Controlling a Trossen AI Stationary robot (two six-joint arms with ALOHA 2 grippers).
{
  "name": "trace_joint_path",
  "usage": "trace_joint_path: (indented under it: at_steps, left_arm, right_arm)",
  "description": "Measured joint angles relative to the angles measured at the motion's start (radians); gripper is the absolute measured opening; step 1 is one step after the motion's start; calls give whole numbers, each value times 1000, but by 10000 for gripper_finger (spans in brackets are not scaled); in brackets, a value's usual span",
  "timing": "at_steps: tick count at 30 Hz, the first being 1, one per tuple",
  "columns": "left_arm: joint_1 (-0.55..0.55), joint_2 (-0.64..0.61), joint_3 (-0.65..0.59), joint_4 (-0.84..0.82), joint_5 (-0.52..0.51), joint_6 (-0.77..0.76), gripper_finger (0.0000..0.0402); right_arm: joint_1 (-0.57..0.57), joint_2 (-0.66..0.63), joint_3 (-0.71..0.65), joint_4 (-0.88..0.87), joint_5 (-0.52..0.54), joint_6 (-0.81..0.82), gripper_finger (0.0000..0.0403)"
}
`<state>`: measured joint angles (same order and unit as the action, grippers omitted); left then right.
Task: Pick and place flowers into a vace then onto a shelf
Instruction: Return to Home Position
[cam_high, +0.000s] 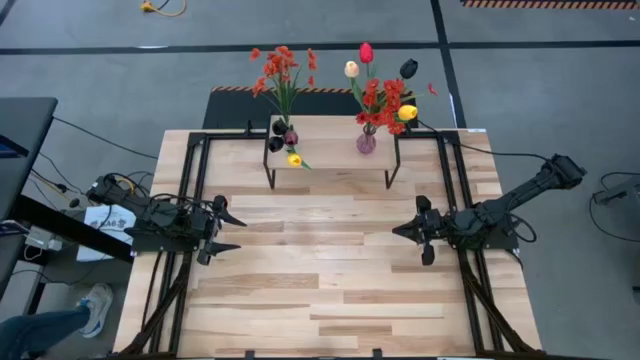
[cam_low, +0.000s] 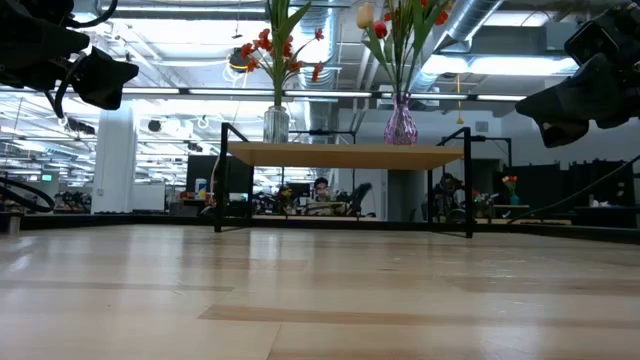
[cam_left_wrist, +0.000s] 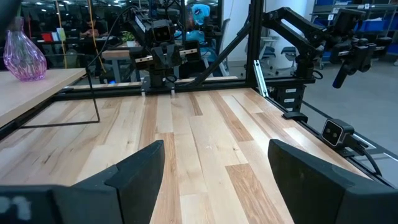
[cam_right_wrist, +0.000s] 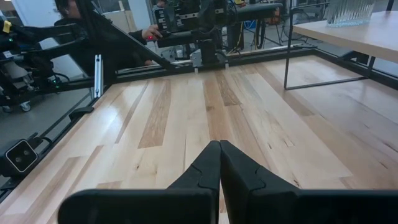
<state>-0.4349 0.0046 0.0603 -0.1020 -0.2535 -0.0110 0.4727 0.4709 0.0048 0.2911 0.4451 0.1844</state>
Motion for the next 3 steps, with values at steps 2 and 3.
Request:
trace_joint_path:
  at_steps: [2, 3]
  left_arm:
    - [0, 0, 0, 0, 0, 0, 275]
    - [0, 0, 0, 0, 0, 0, 275]
  right_arm:
    - [0, 0, 0, 0, 0, 0, 0]
    - [0, 0, 0, 0, 0, 0, 0]
